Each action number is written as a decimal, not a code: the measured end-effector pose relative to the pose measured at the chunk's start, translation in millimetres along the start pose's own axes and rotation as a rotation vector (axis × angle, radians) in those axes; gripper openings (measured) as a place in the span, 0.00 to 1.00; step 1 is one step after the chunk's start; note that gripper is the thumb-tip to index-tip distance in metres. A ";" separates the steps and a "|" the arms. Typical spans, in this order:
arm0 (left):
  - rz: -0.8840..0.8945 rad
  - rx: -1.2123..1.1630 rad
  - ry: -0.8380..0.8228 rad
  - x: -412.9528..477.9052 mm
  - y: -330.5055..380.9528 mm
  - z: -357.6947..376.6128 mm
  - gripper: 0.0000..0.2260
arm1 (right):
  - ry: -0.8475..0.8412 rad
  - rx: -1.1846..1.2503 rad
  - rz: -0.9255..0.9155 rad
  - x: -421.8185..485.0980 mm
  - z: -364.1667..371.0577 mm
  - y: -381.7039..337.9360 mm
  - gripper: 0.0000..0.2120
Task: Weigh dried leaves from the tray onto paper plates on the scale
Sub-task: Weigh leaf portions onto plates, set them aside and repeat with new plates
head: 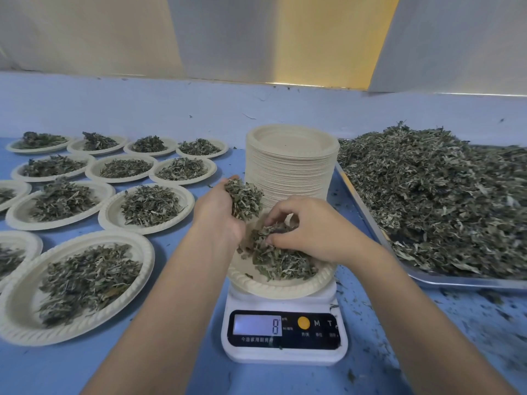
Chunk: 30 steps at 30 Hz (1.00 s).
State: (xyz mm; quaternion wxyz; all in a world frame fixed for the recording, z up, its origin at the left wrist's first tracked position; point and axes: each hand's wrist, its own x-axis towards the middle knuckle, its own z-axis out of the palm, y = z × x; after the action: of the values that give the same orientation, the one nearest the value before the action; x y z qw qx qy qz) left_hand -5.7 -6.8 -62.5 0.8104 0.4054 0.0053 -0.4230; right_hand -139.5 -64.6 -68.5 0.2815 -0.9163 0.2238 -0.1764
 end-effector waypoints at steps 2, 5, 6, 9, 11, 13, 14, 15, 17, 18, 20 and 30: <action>-0.005 -0.001 0.003 1.1 -0.1 -0.2 0.07 | 0.072 0.048 -0.014 -0.2 0.2 0.5 0.09; -0.024 0.005 0.008 2.9 0.5 -1.4 0.07 | 0.232 0.143 -0.005 2.0 -2.4 1.9 0.08; -0.026 0.007 0.013 3.7 0.7 -2.2 0.06 | 0.282 0.193 0.004 2.9 -3.8 2.4 0.07; -0.036 0.015 0.011 4.8 0.8 -4.6 0.06 | 0.357 0.352 0.026 3.5 -7.7 1.4 0.05; -0.028 0.043 0.028 7.8 0.8 -6.2 0.07 | 0.385 0.455 0.021 4.0 -8.6 0.0 0.05; -0.022 0.064 0.055 9.1 1.0 -7.5 0.11 | 0.414 0.520 0.016 5.2 -8.3 -0.4 0.06; -0.024 0.070 0.062 8.4 0.6 -7.3 0.12 | 0.420 0.536 0.015 5.7 -7.9 -0.4 0.06; -0.030 0.075 0.064 6.9 -0.4 -6.6 0.12 | 0.418 0.548 0.013 5.9 -7.4 -0.5 0.06; -0.036 0.108 0.062 3.1 -3.0 -4.1 0.12 | 0.412 0.549 0.001 6.1 -5.6 -1.0 0.07; -0.025 0.135 0.060 1.0 -4.3 -2.4 0.10 | 0.411 0.545 -0.002 6.1 -4.4 -1.2 0.08; -0.022 0.180 0.020 -3.8 -6.4 1.8 0.08 | 0.407 0.550 0.001 6.6 -1.8 -1.7 0.08; 0.221 0.555 -0.135 -18.2 -13.2 7.4 0.13 | 0.459 0.505 0.023 8.0 6.6 -5.9 0.09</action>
State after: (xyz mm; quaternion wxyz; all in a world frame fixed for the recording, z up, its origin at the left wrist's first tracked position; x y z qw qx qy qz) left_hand -28.9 -3.4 -59.8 0.7084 0.5803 -0.2083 -0.3436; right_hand -128.1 -61.4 -68.6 0.4437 -0.7513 0.2411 -0.4249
